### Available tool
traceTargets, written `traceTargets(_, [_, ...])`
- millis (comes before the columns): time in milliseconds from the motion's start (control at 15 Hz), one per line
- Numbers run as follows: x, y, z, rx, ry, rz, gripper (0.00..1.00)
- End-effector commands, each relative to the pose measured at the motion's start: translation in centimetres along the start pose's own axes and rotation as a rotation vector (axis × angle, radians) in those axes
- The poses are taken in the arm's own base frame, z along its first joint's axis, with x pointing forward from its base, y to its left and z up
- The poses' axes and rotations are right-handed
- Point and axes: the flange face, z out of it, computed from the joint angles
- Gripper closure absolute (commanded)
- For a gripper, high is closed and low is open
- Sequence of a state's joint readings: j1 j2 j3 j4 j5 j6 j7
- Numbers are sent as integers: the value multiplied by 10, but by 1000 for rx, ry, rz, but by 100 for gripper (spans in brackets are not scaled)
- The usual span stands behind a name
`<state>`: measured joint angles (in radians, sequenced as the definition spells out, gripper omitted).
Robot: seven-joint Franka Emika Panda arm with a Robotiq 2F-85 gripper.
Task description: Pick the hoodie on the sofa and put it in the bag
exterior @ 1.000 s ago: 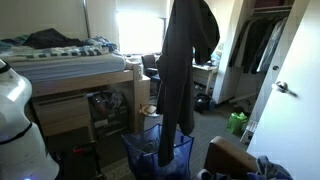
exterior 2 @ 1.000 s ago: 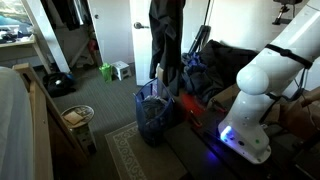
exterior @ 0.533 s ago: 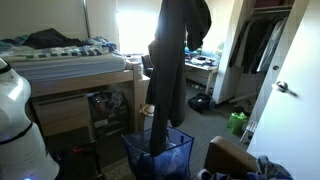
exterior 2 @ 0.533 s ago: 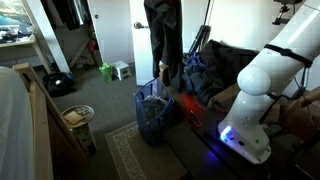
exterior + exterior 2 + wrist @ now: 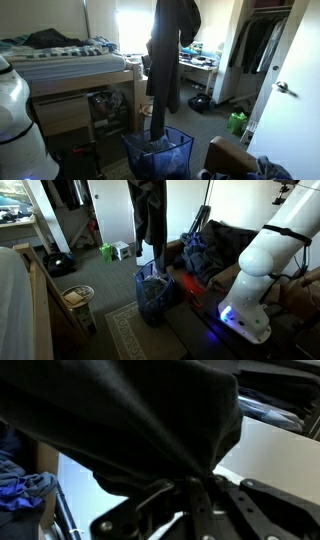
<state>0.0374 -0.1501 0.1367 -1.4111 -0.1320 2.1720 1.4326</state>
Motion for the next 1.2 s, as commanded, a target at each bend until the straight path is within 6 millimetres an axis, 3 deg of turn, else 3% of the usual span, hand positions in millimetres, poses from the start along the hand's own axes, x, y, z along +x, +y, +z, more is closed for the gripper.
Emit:
traceTargets(0, [-5,-9,6,4,-25,-30,98])
traceTargets(467, [4,19,51,-103,-19,-13,98])
traceTargets(867, [11,62,93,-215,-32,16,98])
traceTargets(1133, [14,86,109,-270,-34,29,98])
